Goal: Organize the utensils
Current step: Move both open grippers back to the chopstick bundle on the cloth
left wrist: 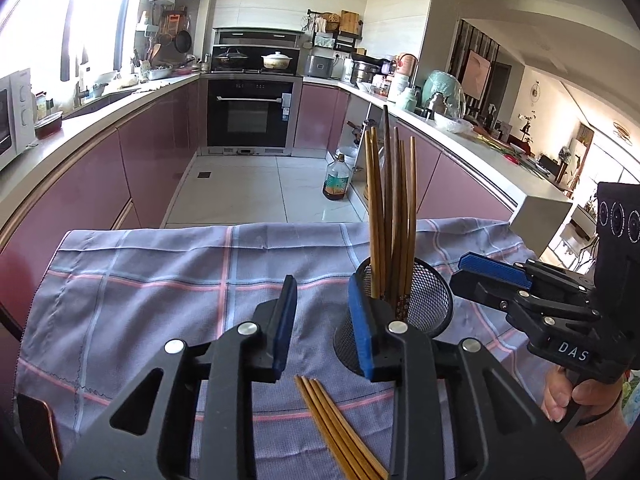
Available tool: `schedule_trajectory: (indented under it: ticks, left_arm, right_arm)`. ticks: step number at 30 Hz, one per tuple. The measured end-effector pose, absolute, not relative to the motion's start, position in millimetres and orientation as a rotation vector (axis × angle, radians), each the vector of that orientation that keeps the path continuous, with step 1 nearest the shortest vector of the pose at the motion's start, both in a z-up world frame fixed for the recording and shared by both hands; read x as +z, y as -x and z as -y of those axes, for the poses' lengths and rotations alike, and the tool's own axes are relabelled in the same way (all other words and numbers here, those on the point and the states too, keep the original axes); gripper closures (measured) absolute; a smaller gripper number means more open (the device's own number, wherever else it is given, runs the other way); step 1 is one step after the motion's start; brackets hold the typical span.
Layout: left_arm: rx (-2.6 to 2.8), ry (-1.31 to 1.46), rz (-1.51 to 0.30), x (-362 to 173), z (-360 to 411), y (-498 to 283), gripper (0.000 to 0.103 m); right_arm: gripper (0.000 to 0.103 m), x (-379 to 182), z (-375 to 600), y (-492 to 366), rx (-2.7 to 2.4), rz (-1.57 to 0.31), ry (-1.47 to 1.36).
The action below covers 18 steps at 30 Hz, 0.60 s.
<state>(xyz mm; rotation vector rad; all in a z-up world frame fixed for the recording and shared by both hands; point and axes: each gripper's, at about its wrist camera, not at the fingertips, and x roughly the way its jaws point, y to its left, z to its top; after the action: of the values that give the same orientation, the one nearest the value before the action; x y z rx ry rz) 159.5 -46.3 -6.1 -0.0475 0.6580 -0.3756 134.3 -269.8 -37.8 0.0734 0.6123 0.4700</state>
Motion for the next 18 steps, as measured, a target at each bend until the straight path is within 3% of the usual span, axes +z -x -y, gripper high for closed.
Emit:
schedule_trajectory:
  ticks: [7,18]
  left_arm:
    - [-0.357,0.062,-0.670,-19,30,-131,0.062]
    - [-0.321,0.050,-0.746,-62,27,-102,0.058]
  right_arm:
    - [0.074,-46,254,-109,0.515,-0.619,-0.020]
    - [0.073,-90,233,-92,0.564,-0.753,0.020]
